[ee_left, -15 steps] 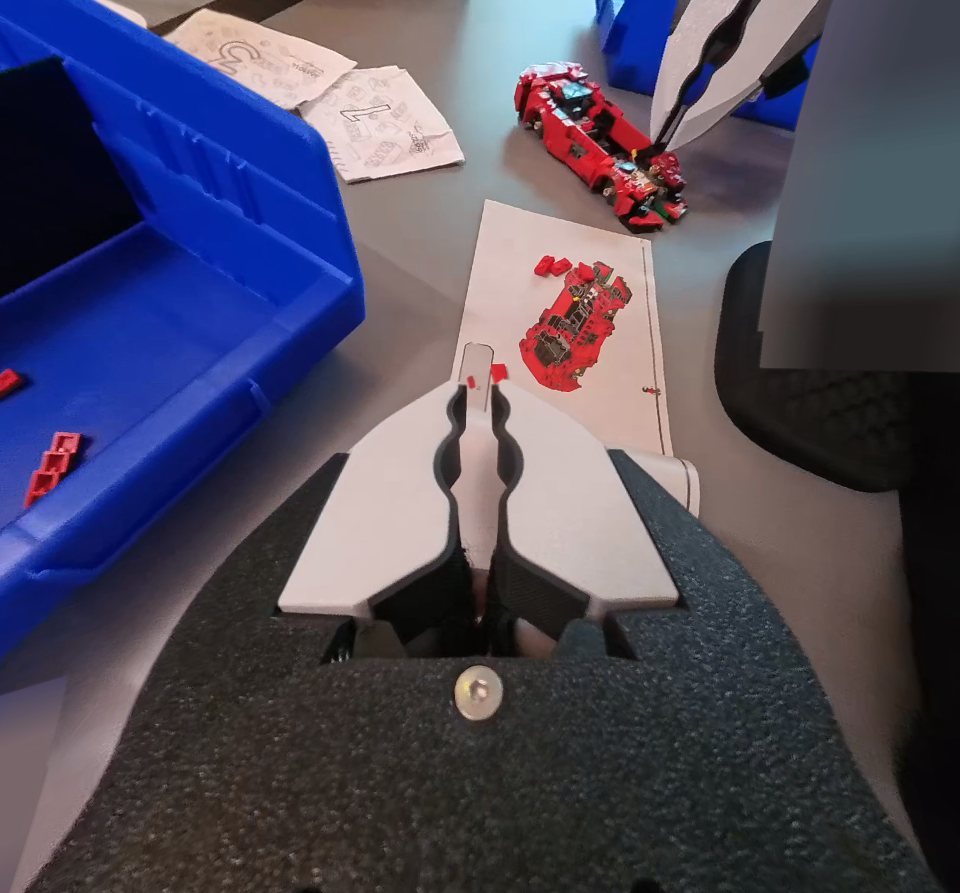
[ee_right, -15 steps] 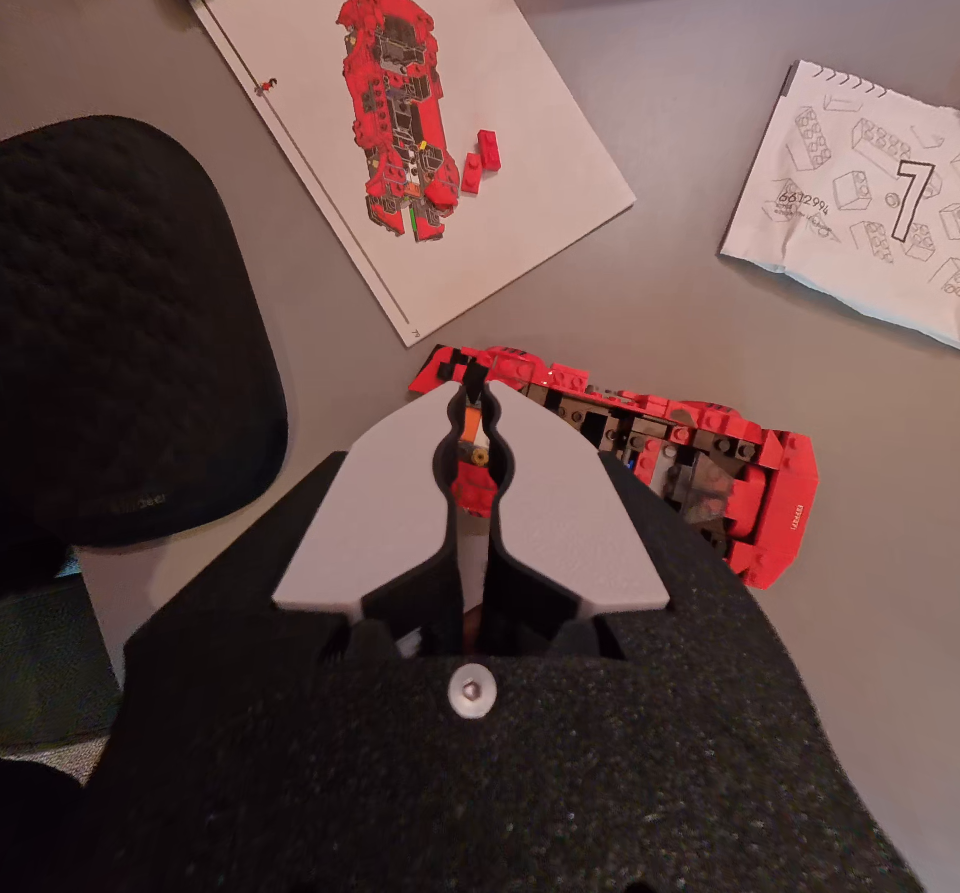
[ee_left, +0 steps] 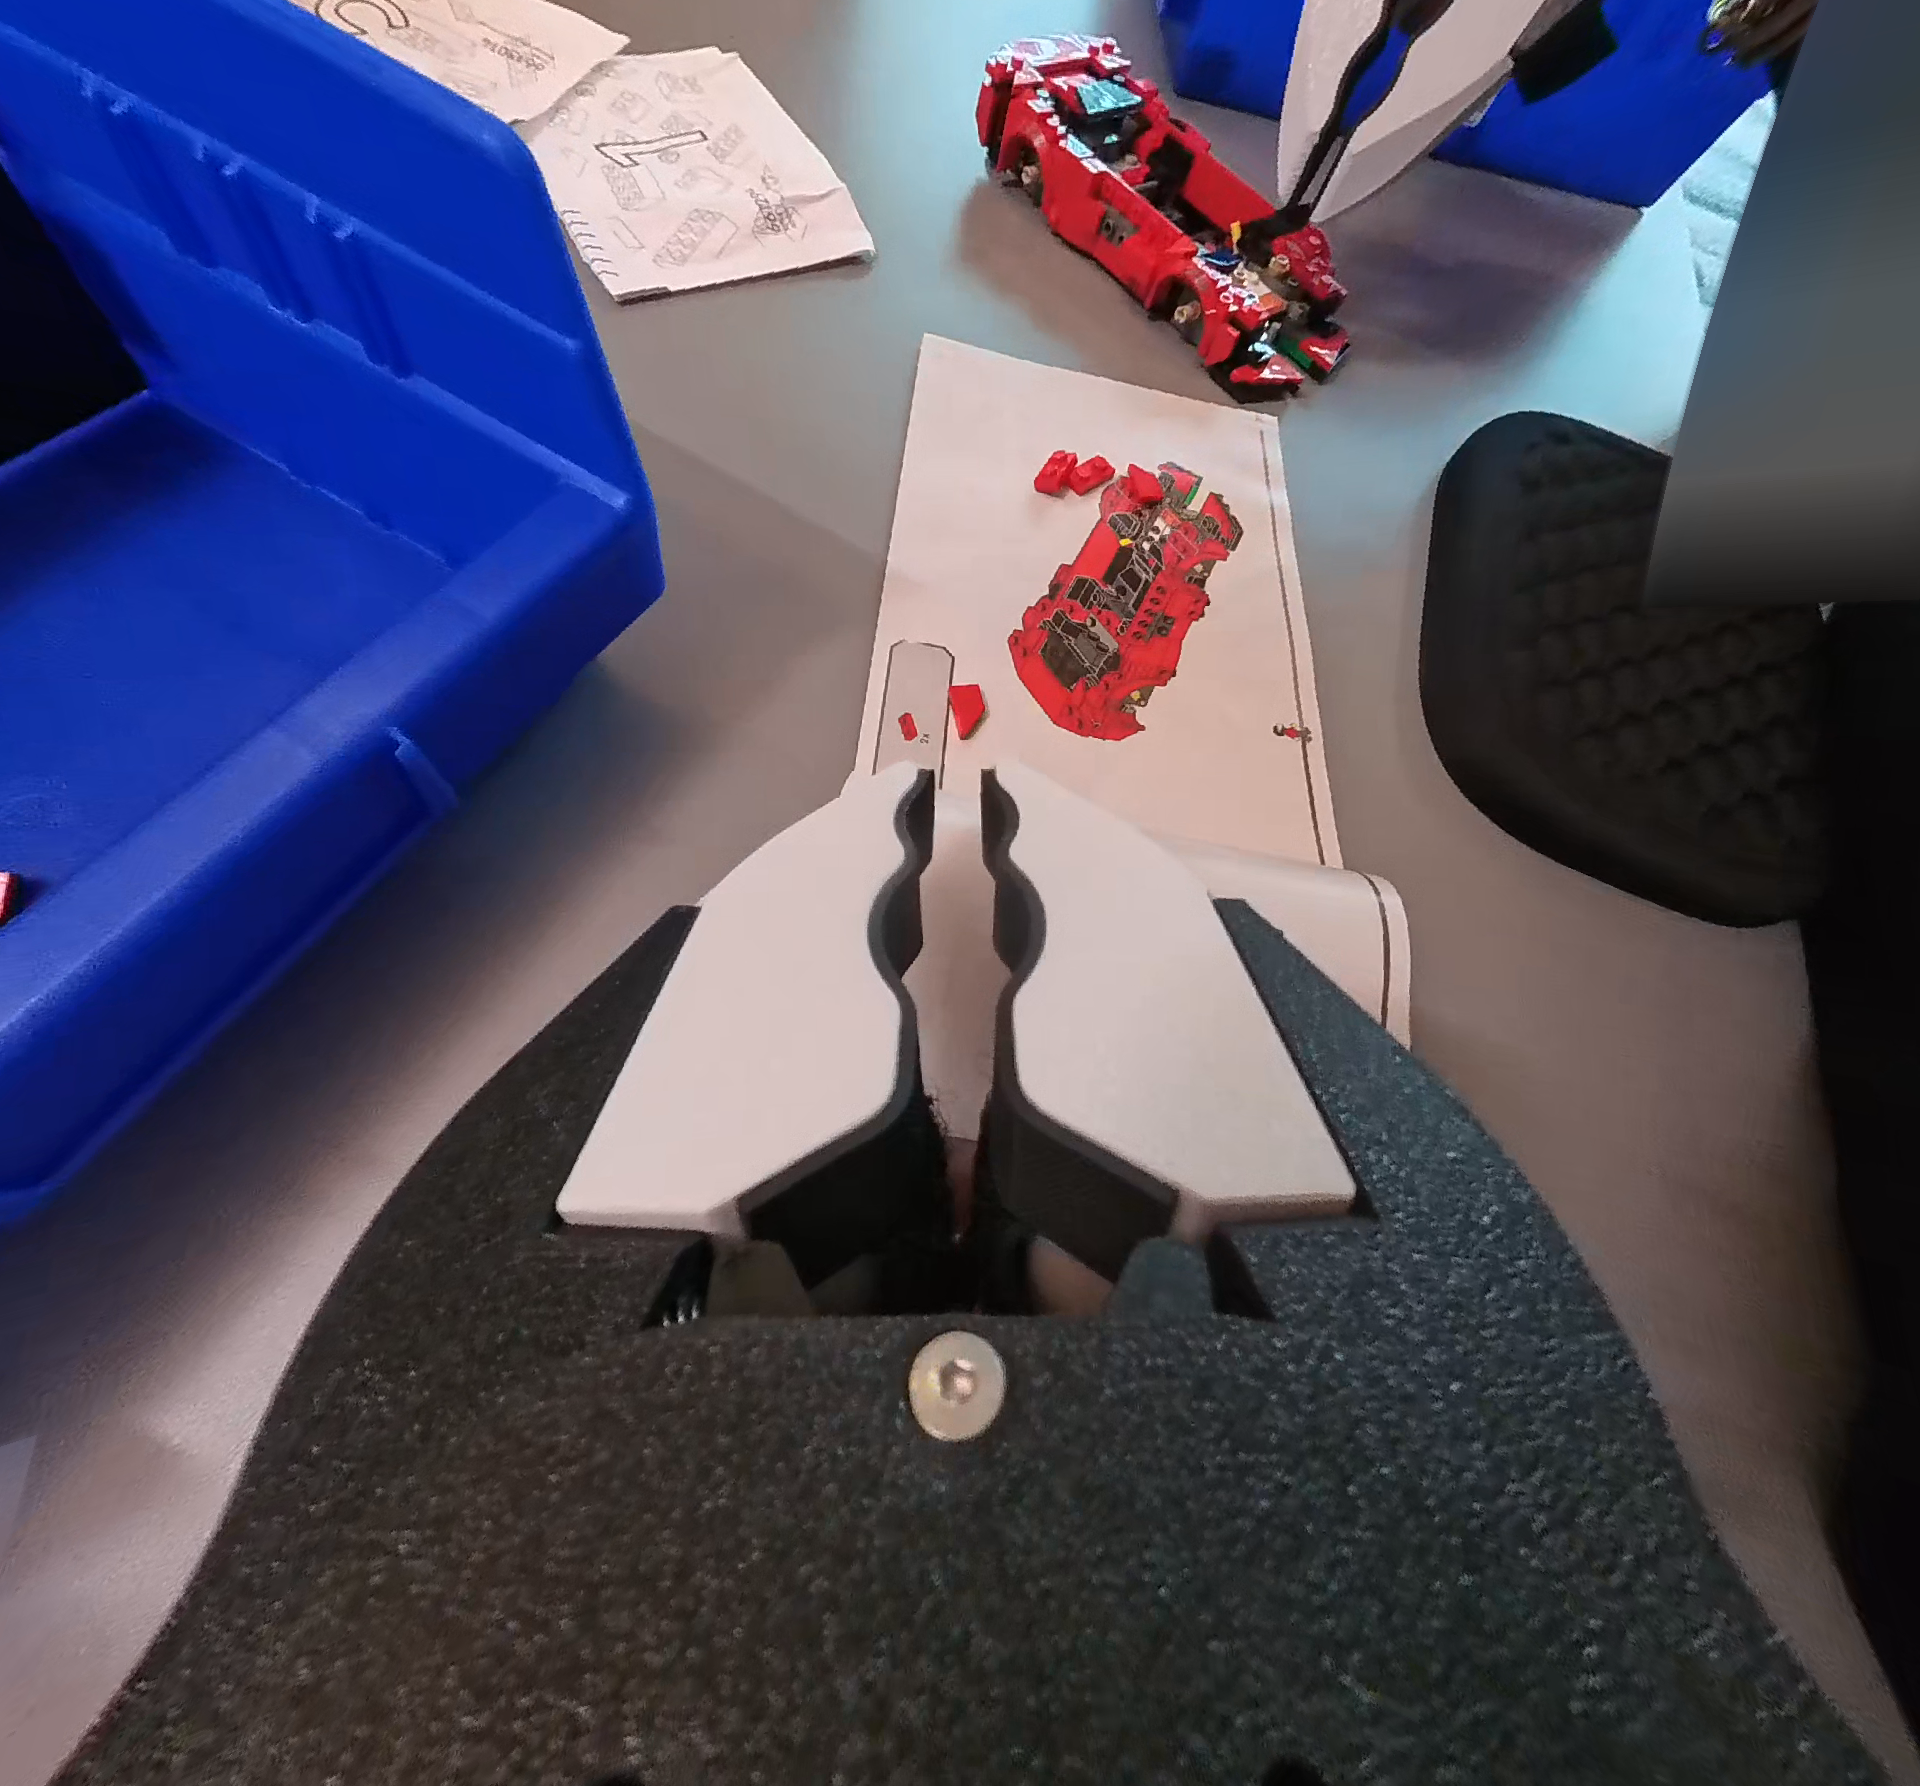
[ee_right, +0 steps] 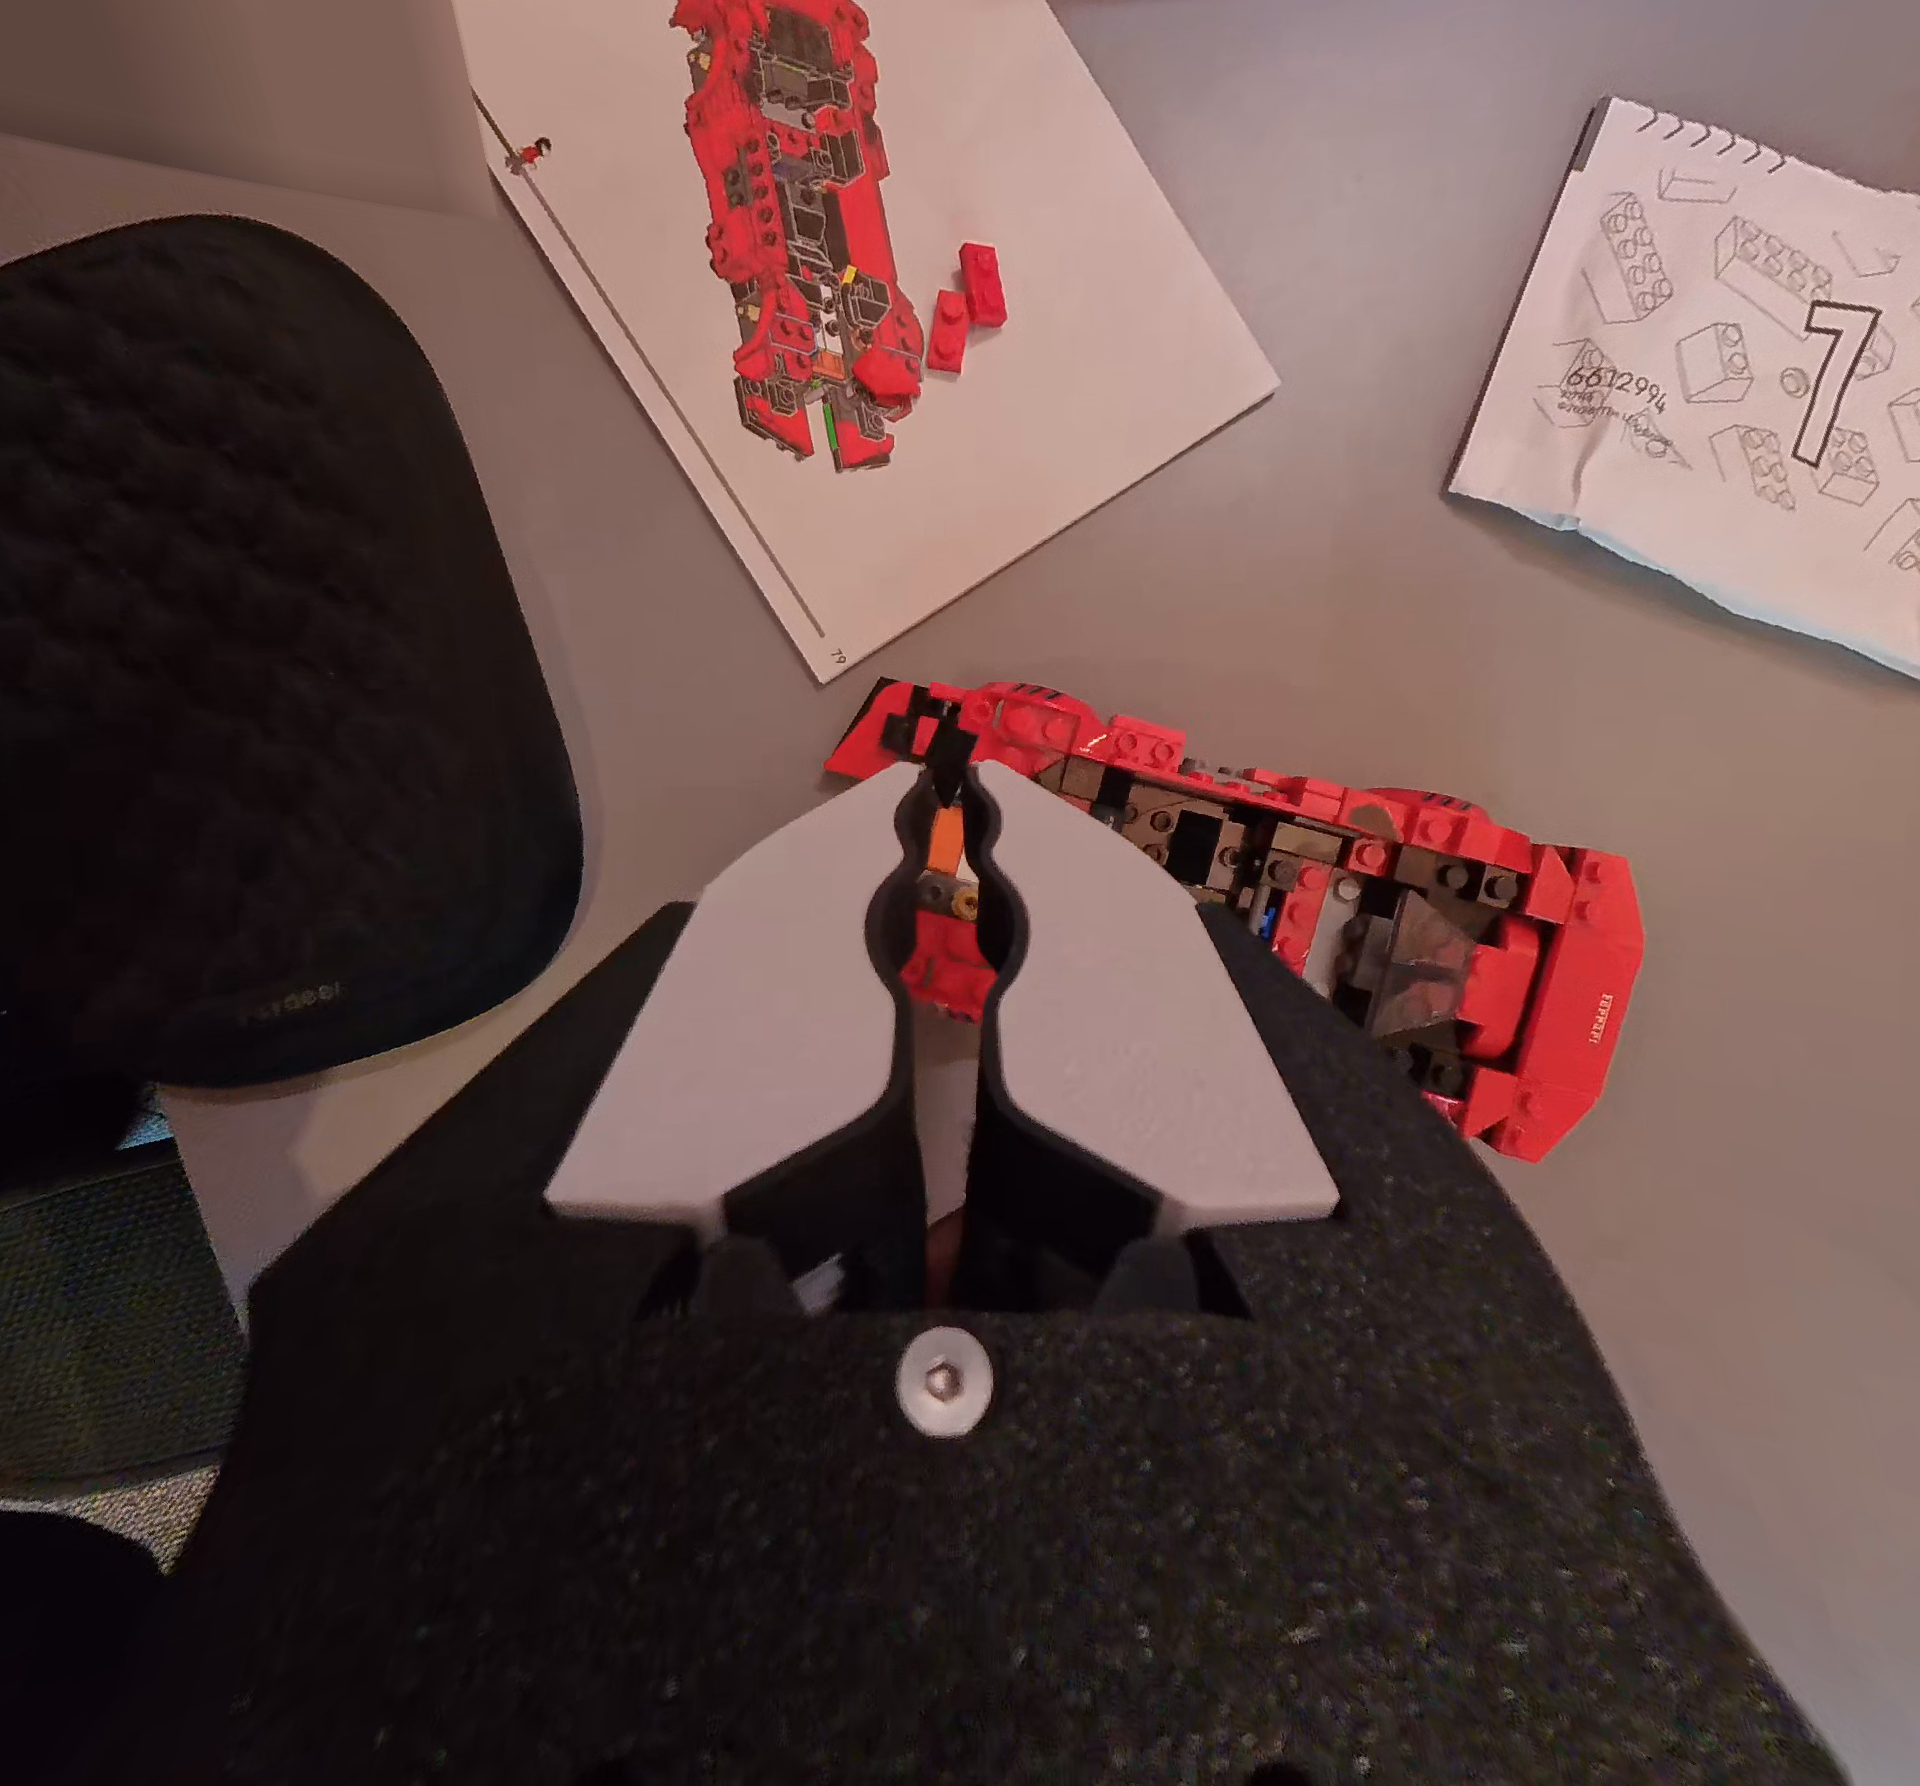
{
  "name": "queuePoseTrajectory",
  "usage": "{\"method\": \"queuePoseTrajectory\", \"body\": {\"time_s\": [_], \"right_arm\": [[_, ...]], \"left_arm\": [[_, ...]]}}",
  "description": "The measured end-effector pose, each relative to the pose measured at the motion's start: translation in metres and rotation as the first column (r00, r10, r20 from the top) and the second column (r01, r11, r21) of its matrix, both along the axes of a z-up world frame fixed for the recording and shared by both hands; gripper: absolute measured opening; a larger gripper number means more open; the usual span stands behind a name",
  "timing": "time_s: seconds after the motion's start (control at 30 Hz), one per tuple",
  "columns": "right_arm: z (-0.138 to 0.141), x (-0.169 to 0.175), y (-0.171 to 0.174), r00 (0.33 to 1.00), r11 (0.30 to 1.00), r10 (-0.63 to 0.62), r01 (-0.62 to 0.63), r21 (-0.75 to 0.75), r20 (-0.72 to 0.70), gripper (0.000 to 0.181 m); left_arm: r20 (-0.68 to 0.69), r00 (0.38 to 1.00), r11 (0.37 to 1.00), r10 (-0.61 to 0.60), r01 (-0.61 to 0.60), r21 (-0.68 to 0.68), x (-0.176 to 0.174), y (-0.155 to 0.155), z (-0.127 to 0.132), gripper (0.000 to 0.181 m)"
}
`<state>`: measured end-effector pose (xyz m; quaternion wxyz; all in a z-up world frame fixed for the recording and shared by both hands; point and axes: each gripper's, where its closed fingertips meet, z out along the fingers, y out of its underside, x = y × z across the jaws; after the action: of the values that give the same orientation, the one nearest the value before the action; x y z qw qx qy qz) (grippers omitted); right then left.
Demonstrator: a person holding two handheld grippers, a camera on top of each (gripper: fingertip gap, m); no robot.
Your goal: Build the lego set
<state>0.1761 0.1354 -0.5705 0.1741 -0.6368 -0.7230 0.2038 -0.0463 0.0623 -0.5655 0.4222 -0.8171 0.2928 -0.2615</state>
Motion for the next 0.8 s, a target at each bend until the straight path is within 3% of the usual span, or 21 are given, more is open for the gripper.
{"method": "queuePoseTrajectory", "body": {"time_s": [0.43, 0.67, 0.8], "right_arm": [[0.002, 0.019, 0.0, 1.0, 1.0, -0.012, 0.011, 0.015, 0.025, 0.005], [0.004, 0.045, 0.011, 0.998, 0.998, -0.059, 0.058, 0.038, 0.024, 0.005], [0.001, 0.042, 0.012, 0.999, 0.999, -0.037, 0.036, 0.035, 0.017, 0.005]], "left_arm": [[0.0, 1.0, 1.0, -0.004, 0.004, -0.01, 0.0, 0.0, -0.002, 0.007], [-0.039, 0.999, 1.0, -0.015, 0.016, 0.016, 0.002, 0.0, 0.011, 0.007], [-0.083, 0.995, 0.998, -0.057, 0.059, 0.015, 0.014, -0.001, 0.022, 0.008]]}}
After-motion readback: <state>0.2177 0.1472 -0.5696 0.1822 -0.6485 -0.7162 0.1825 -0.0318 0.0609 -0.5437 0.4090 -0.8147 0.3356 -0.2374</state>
